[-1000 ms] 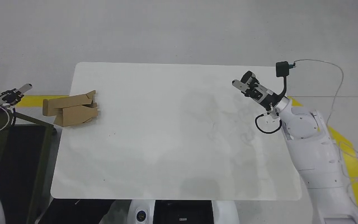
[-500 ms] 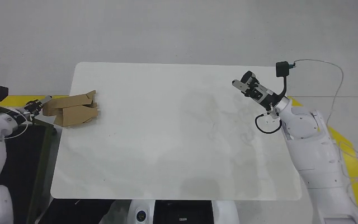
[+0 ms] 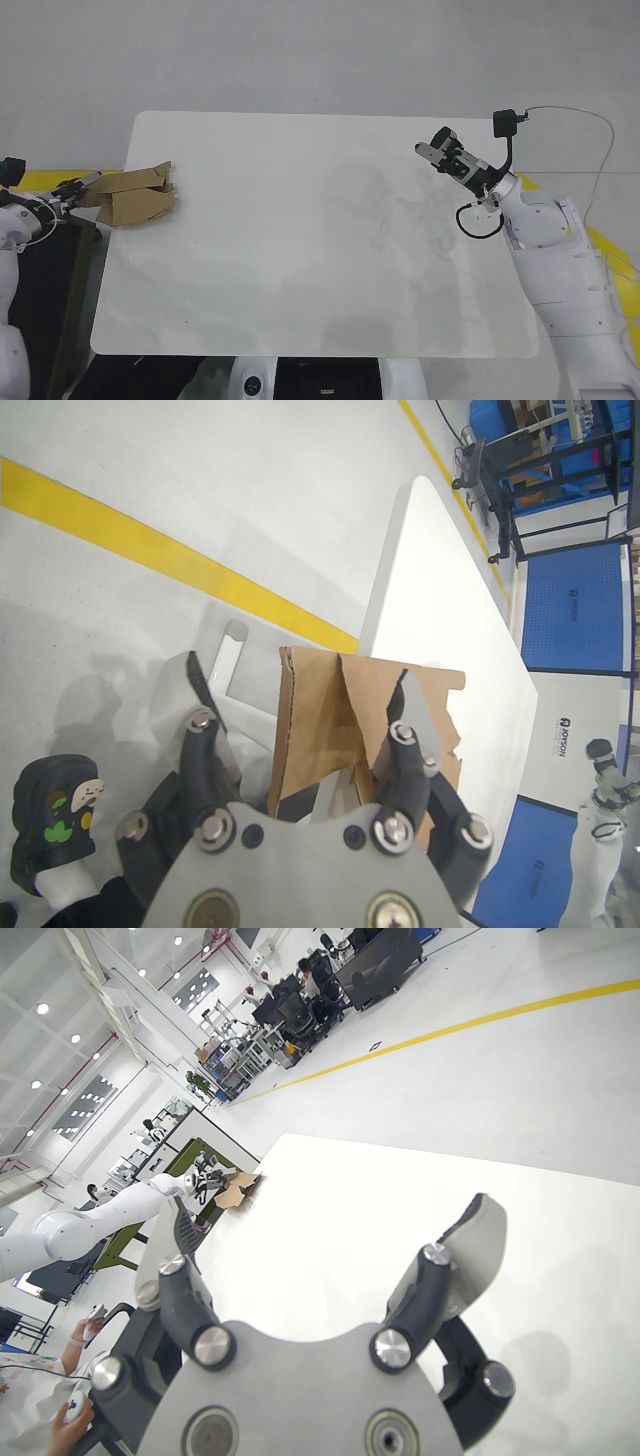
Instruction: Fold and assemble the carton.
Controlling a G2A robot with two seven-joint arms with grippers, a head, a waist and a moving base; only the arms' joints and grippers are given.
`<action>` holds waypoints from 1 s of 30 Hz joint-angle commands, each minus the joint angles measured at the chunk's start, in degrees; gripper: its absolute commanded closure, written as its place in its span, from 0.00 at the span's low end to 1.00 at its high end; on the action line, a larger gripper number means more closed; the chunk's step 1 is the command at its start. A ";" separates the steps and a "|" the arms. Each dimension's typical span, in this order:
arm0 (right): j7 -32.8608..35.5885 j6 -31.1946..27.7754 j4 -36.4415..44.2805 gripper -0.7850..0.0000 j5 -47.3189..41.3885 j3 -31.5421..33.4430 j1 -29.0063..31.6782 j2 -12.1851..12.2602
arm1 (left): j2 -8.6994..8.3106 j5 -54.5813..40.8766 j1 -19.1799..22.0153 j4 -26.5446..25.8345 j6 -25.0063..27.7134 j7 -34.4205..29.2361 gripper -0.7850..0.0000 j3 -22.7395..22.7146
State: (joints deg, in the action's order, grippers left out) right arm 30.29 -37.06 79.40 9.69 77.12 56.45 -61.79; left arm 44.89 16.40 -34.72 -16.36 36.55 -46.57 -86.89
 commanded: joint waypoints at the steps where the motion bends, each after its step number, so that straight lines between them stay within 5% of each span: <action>1: 0.00 0.00 0.00 0.00 0.00 0.00 0.00 0.00 | -0.17 -0.47 0.02 0.23 -0.11 -0.25 1.00 -0.18; 14: 0.00 0.00 0.00 0.00 0.00 0.00 0.00 0.00 | -0.30 -12.12 1.10 -1.56 2.40 -7.57 1.00 -3.15; 30: 0.00 0.00 0.00 0.00 0.00 0.00 0.00 0.00 | 2.56 -23.03 4.74 -14.31 3.14 -10.60 1.00 0.18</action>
State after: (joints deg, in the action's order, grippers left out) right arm 30.29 -37.06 79.40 9.69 77.12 56.45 -61.79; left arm 47.10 -6.88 -30.27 -29.74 39.35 -57.34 -87.68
